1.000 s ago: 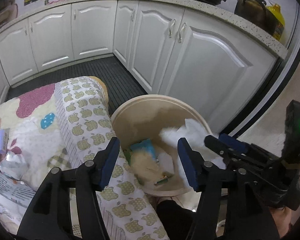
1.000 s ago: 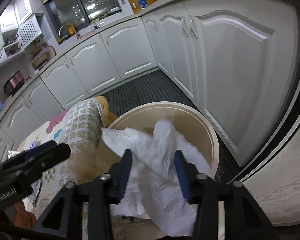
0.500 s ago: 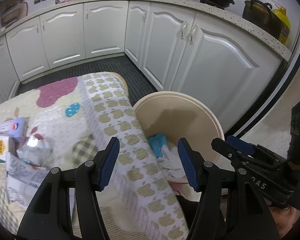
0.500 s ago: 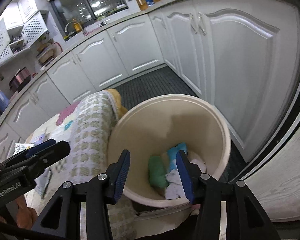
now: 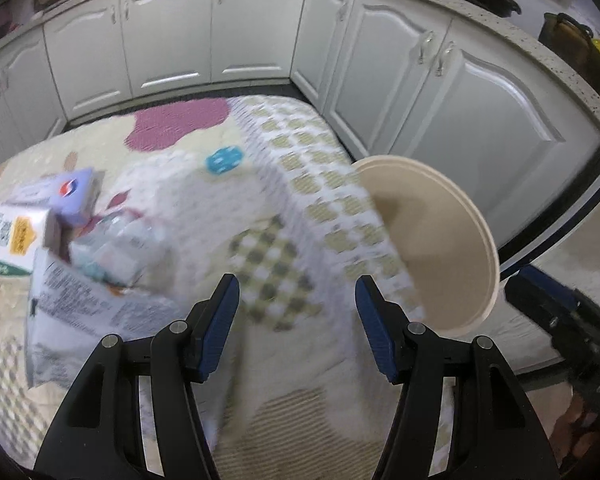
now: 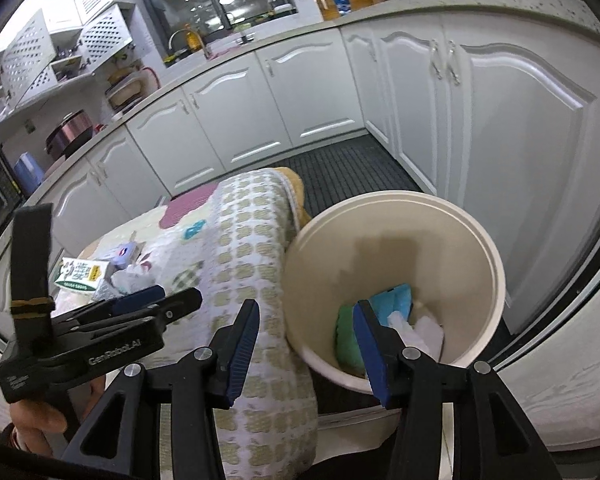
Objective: Collect trash
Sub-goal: 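Move both open tools back over the table toward the remaining packets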
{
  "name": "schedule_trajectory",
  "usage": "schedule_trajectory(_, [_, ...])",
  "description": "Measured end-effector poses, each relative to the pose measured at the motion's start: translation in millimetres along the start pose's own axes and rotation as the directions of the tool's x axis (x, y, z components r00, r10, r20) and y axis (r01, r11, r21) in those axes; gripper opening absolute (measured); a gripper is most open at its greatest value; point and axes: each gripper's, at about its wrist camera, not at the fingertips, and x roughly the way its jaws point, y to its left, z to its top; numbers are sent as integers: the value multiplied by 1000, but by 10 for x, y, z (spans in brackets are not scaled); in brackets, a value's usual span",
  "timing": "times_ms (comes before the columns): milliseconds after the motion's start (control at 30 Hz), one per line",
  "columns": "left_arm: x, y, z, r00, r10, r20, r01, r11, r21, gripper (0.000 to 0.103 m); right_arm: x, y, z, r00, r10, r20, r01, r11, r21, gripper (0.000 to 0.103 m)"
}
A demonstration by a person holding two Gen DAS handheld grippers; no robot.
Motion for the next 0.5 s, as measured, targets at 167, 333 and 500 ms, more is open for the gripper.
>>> schedule_trajectory(167, [-148, 319, -247, 999, 22, -33, -22, 1000, -5, 59, 5, 168, -28, 1000, 26, -3, -26, 999, -27, 48])
schedule_trajectory(333, [-460, 604, -505, 999, 17, -43, -19, 999, -27, 59, 21, 319, -55, 999, 53, -10, -53, 997, -50, 56])
schedule_trajectory(500, [-793, 962, -851, 998, 40, -58, -44, 998, -56, 59, 72, 503, -73, 996, 87, -28, -89, 993, -81, 58])
